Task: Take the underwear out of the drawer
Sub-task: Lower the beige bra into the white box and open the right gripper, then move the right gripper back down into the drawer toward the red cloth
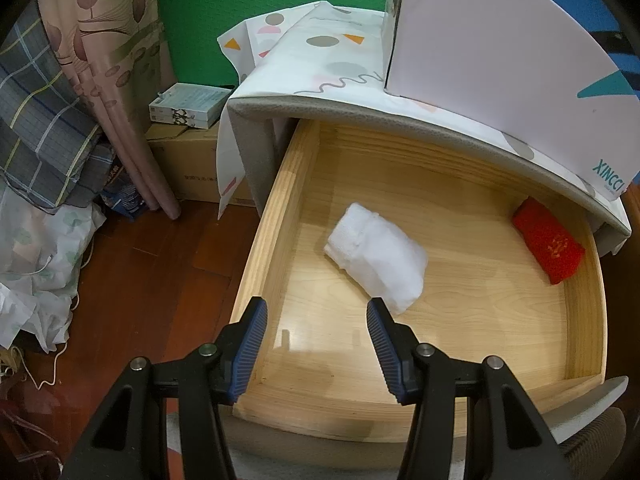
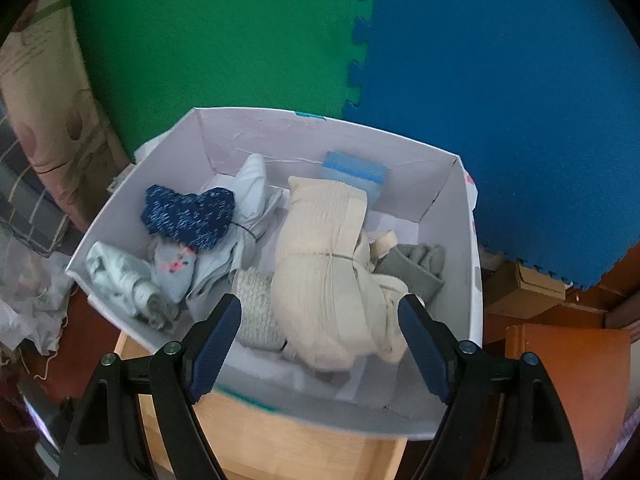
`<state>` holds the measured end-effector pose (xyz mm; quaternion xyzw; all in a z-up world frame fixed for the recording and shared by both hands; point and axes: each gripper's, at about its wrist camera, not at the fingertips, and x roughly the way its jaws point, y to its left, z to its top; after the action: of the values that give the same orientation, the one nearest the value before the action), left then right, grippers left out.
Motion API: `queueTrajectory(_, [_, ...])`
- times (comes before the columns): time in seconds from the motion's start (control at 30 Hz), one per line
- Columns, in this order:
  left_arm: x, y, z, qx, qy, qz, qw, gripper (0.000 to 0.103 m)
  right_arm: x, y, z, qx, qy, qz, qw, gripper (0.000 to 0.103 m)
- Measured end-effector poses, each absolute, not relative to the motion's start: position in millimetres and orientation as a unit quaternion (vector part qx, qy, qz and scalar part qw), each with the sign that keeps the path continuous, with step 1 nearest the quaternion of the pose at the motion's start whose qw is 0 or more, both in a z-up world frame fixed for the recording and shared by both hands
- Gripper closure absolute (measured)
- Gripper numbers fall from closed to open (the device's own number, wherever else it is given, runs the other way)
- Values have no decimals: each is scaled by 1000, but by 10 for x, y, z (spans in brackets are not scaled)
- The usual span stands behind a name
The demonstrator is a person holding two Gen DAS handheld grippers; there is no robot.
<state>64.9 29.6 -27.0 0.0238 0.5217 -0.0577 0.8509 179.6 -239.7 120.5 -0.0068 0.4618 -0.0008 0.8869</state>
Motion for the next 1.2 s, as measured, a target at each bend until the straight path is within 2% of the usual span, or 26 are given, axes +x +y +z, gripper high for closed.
queueTrajectory(0.3, [650, 302, -262, 26, 520, -55, 852, 50, 1148, -2385, 1288, -40, 412, 26, 910, 25])
queueTrajectory(0.53, [631, 360, -231, 16, 514, -47, 856, 50, 707, -2338, 1097, -91, 400, 62, 910, 25])
queueTrajectory(0.93, [612, 426, -189, 0, 506, -39, 861, 50, 537, -2411, 304, -118, 461, 85, 875, 26])
queueTrajectory(1.0, [611, 431, -187, -1, 506, -39, 862, 50, 573, -2453, 160, -122, 474, 84, 868, 31])
queueTrajectory(1.2, [612, 440, -190, -5, 508, -39, 861, 50, 704, -2521, -186, -144, 497, 81, 852, 33])
